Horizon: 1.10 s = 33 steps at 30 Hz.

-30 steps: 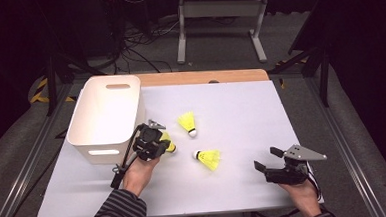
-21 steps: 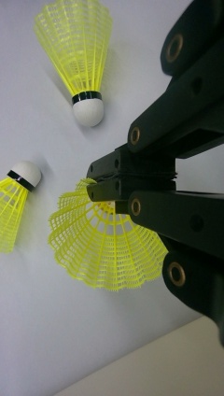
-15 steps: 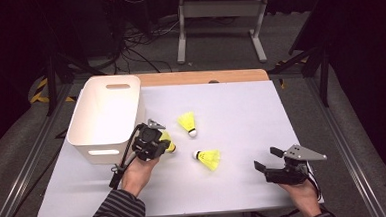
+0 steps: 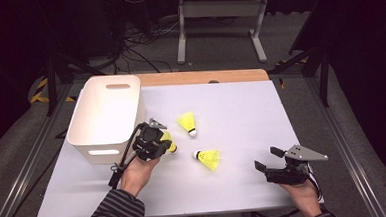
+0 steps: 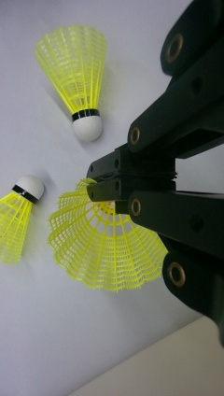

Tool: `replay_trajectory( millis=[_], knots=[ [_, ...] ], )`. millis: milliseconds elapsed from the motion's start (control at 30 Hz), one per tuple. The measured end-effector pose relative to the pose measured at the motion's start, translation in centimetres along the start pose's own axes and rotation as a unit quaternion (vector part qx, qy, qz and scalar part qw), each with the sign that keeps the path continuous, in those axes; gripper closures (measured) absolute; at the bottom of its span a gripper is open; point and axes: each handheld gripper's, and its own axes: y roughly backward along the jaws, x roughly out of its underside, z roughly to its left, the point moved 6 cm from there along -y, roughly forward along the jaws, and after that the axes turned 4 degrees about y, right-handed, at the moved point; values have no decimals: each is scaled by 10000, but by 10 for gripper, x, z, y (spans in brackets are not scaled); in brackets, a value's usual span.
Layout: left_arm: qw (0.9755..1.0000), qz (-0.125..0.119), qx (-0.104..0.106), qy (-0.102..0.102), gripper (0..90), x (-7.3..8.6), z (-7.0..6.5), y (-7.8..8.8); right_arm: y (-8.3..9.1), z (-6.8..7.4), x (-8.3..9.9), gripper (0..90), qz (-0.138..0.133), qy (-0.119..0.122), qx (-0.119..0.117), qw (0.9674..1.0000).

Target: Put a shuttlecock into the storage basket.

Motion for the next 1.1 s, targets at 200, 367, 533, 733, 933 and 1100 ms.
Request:
replay_trajectory(
  millis=[200, 367, 533, 733, 933, 1100],
  knots=[
    [9999, -41, 95, -25, 898, -3, -3, 6, 0, 0, 0, 165, 3, 10, 10, 10000],
    [9998, -36, 174, -18, 898, -4, -3, 9, -1, 0, 0, 165, 20, 8, 2, 10000],
    [9997, -22, 241, -29, 898, -4, -4, 12, -1, 1, 0, 164, 13, 2, 4, 10000],
    [9996, -35, 293, -48, 898, -6, -5, 16, -1, 0, 0, 165, 10, 0, 31, 10000],
    [9995, -16, 324, -62, 899, -7, -6, 19, 0, 0, 0, 164, 4, 14, 23, 10000],
    [9994, -59, 348, -44, 899, -9, -4, 24, -1, 0, 0, 165, 16, 22, 26, 10000]
  ],
)
